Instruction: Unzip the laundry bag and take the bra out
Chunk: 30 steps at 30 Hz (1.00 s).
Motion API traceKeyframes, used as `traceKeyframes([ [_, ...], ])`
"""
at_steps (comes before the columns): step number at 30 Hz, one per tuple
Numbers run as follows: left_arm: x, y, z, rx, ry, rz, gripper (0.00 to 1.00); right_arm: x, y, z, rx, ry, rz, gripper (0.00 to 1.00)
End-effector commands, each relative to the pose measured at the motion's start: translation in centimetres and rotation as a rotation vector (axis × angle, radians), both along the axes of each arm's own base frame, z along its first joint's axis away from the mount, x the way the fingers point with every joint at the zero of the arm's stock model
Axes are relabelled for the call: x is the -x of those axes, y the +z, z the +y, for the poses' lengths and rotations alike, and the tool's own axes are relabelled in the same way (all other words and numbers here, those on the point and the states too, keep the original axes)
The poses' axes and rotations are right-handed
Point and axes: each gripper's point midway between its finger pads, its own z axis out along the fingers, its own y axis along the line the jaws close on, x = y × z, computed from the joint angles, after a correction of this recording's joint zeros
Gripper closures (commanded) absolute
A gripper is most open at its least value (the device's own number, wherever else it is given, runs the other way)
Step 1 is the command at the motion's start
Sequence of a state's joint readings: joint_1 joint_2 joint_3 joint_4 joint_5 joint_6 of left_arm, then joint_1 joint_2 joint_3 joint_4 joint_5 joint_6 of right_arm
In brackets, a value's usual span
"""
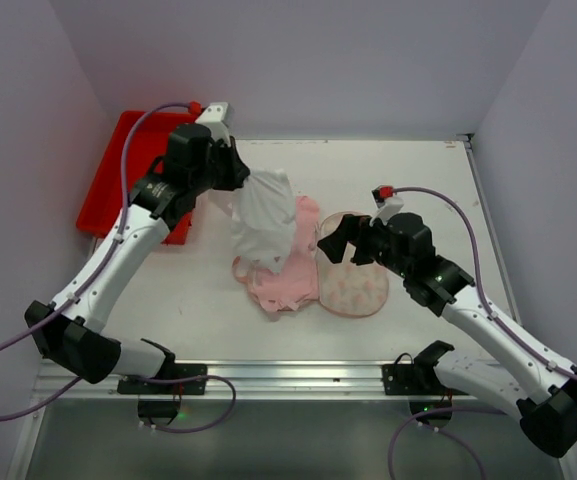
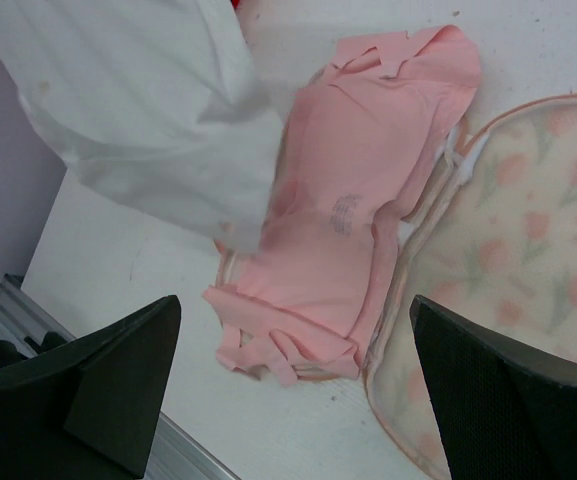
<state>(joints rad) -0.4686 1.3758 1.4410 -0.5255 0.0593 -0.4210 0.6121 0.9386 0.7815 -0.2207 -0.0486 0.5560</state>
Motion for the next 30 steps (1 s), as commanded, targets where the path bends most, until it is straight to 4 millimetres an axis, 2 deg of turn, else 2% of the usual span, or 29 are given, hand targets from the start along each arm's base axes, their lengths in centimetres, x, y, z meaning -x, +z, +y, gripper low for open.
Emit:
traceKeyframes([
  [1,-2.4,5.2,6.9,-0.178,0.167,-0.180,1.00,-0.2,2.9,-0.3,-0.019,-0.001,-0.073,0.01],
  [2,-3.0,6.9,8.2,-0.205,0.204,-0.222,1.00,-0.1,2.9,-0.4,-0.016,0.000,-0.072,0.01],
  [4,-4.1,8.7,12.0,-0.290,0.293,-0.280,1.00,0.1,3.2,-0.4,-0.018,0.008,-0.074,0.01],
  [5,-4.3,10.7,12.8,-0.300,0.310,-0.328,1.00,0.2,3.2,-0.4,-0.019,0.011,-0.072,0.01],
  [6,-4.8,12.0,14.4,-0.339,0.343,-0.371,1.00,0.3,3.3,-0.3,-0.018,0.017,-0.072,0.01],
  [9,-5.6,15.4,16.7,-0.442,0.355,-0.500,1.00,0.3,3.2,0.0,-0.022,0.032,-0.062,0.01],
  [10,-6.0,15.6,17.5,-0.464,0.358,-0.515,1.00,0.4,3.3,0.2,-0.028,0.041,-0.058,0.01],
  [11,-6.8,15.3,17.0,-0.493,0.272,-0.538,1.00,0.4,3.3,0.4,-0.030,0.046,-0.055,0.01],
  [12,-7.5,15.0,18.7,-0.518,0.276,-0.535,1.00,0.4,3.2,0.5,-0.033,0.052,-0.048,0.01],
  [13,-8.1,14.5,19.4,-0.535,0.267,-0.534,1.00,0.4,3.3,0.8,-0.038,0.063,-0.043,0.01],
  [14,-9.2,12.8,20.0,-0.581,0.226,-0.514,1.00,0.5,3.5,0.9,-0.041,0.070,-0.043,0.01],
  [16,-10.4,11.1,22.0,-0.633,0.210,-0.502,1.00,0.6,3.6,1.2,-0.045,0.084,-0.040,0.01],
  [17,-11.5,8.7,23.1,-0.680,0.182,-0.461,1.00,0.7,3.7,1.3,-0.050,0.094,-0.041,0.01],
  [18,-12.0,7.3,23.7,-0.680,0.139,-0.439,1.00,0.7,3.6,1.3,-0.049,0.098,-0.038,0.01],
  [19,-12.5,6.2,23.9,-0.689,0.119,-0.423,1.00,0.8,3.5,1.4,-0.046,0.103,-0.037,0.01],
  [20,-13.5,3.5,24.1,-0.716,0.071,-0.388,1.00,0.8,3.4,1.5,-0.046,0.109,-0.033,0.01],
  [22,-14.4,0.5,25.0,-0.748,0.055,-0.339,1.00,0.9,3.2,1.5,-0.043,0.113,-0.028,0.01],
  [23,-15.3,-1.7,25.3,-0.758,0.039,-0.297,1.00,0.9,3.1,1.5,-0.042,0.116,-0.023,0.01],
  [26,-17.2,-5.0,25.7,-0.746,0.053,-0.248,1.00,1.0,2.8,1.5,-0.038,0.122,-0.019,0.01],
  [28,-18.3,-6.3,26.2,-0.744,0.076,-0.229,1.00,1.1,2.3,1.5,-0.029,0.123,-0.013,0.01],
  [29,-19.0,-8.5,26.5,-0.737,0.084,-0.188,1.00,1.1,2.2,1.6,-0.027,0.125,-0.011,0.01],
  [30,-19.6,-9.3,27.1,-0.752,0.105,-0.168,1.00,1.0,1.9,1.6,-0.022,0.126,-0.005,0.01],
])
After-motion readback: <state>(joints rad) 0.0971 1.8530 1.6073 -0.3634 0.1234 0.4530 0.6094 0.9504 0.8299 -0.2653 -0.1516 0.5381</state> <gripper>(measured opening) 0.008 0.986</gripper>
